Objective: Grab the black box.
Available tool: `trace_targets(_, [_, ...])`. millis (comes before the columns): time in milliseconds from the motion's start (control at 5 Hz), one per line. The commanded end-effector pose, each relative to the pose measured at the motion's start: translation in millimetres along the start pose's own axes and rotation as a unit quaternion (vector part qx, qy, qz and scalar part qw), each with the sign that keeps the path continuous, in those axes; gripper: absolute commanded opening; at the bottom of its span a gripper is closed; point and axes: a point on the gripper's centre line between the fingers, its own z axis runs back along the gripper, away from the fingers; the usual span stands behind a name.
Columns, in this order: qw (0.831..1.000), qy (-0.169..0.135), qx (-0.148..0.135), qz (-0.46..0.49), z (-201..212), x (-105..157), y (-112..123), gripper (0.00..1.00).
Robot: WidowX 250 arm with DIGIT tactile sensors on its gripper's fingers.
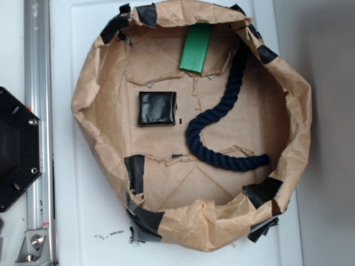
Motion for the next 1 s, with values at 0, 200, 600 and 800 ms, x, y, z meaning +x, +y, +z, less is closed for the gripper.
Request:
trace_targets(0, [1.000, 0.000, 0.000, 0.000, 0, 0, 0, 1.00])
trace_targets(200, [0.999, -0.017, 0.042, -0.021, -9, 46, 14, 1.00])
trace_targets(600, [0.996, 0.000, 0.017, -0.084, -45, 108, 21, 1.00])
trace_targets(800, [0.993, 0.029, 0.027, -0.111, -85, 115, 31, 1.00])
